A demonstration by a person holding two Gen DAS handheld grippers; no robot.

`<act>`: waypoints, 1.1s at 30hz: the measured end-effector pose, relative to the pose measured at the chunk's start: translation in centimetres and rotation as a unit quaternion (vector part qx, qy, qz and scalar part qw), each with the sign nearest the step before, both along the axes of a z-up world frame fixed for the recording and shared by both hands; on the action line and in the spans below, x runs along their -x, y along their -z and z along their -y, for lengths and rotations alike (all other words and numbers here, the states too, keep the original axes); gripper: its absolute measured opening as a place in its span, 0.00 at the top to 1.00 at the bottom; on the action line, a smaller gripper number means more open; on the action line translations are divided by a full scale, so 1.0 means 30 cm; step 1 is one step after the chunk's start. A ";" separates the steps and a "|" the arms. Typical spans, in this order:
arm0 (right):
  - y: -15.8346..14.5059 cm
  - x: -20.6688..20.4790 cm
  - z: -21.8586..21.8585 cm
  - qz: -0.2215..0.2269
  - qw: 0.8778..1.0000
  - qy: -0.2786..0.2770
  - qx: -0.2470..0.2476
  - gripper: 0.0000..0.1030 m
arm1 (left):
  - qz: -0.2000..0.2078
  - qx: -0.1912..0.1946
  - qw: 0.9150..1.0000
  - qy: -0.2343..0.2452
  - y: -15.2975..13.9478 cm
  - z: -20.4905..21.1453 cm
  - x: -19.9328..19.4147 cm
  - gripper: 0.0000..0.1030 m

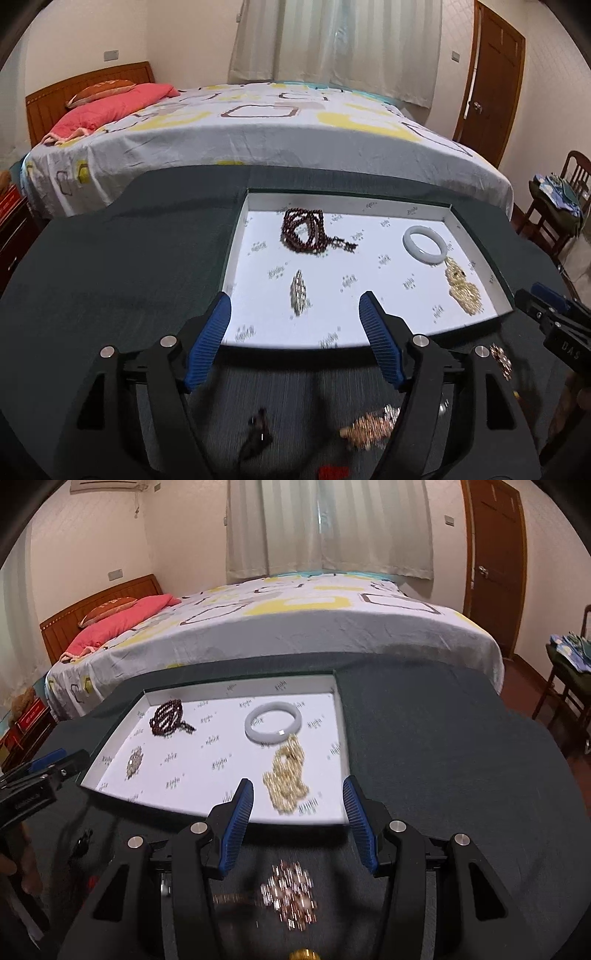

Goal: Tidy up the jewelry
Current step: 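Open both tools and withdraw them from the box, then grasp the red tassel charm with the right tool while the left tool grasps the red-and-gold charm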

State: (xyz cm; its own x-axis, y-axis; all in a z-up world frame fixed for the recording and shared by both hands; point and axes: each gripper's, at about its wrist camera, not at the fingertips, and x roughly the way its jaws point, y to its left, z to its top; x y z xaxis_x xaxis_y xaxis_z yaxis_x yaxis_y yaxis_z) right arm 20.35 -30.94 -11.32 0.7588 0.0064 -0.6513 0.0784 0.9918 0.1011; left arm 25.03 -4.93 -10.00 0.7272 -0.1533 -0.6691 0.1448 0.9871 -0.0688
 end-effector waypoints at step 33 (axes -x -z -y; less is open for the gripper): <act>0.187 0.272 -0.044 -0.075 0.997 -0.010 -0.004 0.54 | -0.049 -0.039 0.998 -0.019 0.147 -0.044 0.368 0.32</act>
